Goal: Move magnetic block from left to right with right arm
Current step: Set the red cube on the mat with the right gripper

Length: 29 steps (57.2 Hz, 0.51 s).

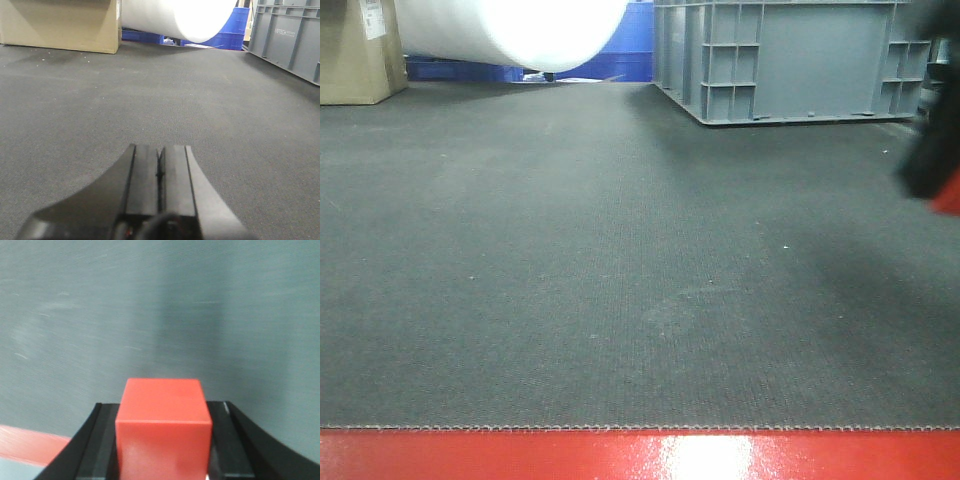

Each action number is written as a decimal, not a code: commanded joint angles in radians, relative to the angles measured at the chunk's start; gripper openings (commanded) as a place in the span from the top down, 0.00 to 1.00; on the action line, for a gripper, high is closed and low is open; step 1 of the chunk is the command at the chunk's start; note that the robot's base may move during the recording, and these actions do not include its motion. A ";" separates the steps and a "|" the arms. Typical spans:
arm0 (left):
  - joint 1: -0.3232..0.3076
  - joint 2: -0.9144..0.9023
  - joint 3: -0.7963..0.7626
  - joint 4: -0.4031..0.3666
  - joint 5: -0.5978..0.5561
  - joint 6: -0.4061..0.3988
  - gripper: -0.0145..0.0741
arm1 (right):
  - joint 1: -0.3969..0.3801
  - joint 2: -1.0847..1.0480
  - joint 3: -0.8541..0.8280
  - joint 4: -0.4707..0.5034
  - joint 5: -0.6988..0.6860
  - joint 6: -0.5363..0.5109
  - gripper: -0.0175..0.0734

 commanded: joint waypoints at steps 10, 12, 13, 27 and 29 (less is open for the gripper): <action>-0.007 -0.010 0.008 -0.003 -0.081 -0.007 0.98 | 0.200 0.215 -0.272 -0.157 0.076 0.305 0.45; -0.007 -0.010 0.008 -0.003 -0.081 -0.007 0.98 | 0.221 0.251 -0.309 -0.157 0.097 0.305 0.45; -0.007 -0.010 0.008 -0.003 -0.081 -0.007 0.98 | 0.229 0.266 -0.324 -0.157 0.104 0.305 0.45; -0.007 -0.010 0.008 -0.003 -0.081 -0.007 0.98 | 0.331 0.466 -0.515 -0.150 0.158 0.305 0.45; -0.007 -0.010 0.008 -0.003 -0.081 -0.007 0.98 | 0.338 0.490 -0.531 -0.145 0.160 0.306 0.45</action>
